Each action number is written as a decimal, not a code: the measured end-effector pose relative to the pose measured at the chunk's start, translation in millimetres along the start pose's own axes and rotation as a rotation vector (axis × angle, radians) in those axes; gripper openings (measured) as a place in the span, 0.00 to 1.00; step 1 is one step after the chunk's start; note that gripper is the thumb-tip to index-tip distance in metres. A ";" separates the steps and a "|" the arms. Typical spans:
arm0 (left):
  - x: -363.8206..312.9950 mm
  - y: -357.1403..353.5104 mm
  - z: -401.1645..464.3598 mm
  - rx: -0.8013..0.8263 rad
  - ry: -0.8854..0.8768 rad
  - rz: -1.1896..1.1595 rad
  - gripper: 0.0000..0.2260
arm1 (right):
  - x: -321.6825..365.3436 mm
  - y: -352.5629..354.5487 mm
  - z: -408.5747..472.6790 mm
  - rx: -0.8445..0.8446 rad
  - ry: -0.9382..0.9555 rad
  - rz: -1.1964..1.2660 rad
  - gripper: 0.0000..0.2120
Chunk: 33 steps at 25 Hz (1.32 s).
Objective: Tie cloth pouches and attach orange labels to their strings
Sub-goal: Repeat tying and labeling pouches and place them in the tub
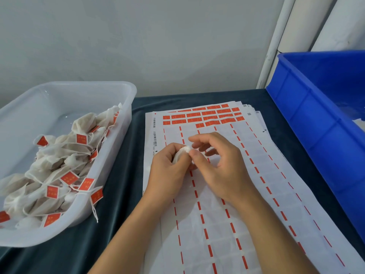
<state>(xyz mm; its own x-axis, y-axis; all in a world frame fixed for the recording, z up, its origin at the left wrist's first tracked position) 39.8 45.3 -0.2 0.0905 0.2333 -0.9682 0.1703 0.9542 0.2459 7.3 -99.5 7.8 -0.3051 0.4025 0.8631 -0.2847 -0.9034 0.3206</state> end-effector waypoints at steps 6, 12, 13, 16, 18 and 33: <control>-4.0 -0.1 -1.0 0.077 -0.005 0.022 0.11 | -2.3 0.9 1.2 -0.059 -0.018 -0.013 0.05; -5.4 3.0 1.0 0.151 0.028 -0.105 0.14 | 1.5 1.8 2.3 -0.122 0.021 0.041 0.04; -4.9 2.7 1.5 0.147 0.026 -0.091 0.14 | 2.6 2.2 2.1 -0.124 0.049 0.026 0.03; -3.1 1.3 1.1 0.122 0.041 -0.085 0.14 | 4.1 1.5 0.3 -0.089 0.121 -0.070 0.04; -1.9 1.4 1.0 0.103 0.053 -0.115 0.14 | 2.2 0.9 -1.2 -0.062 0.142 -0.116 0.04; 4.1 1.7 2.4 0.064 0.051 -0.057 0.13 | 2.9 -0.2 -4.9 -0.052 0.201 -0.392 0.08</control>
<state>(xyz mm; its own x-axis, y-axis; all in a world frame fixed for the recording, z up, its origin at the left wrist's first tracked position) 42.8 47.4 -3.7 0.0287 0.1899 -0.9814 0.2359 0.9528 0.1913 2.0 -97.4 8.3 -0.3340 0.7388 0.5853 -0.4579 -0.6699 0.5844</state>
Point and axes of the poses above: each hand's wrist, its own z-axis towards the middle knuckle, its own y-axis out of the back of the hand, x = y × z, the point moved 1 cm from there along z, towards the middle knuckle, and after that the axes turned 5 degrees about z, right-handed, at the moved point
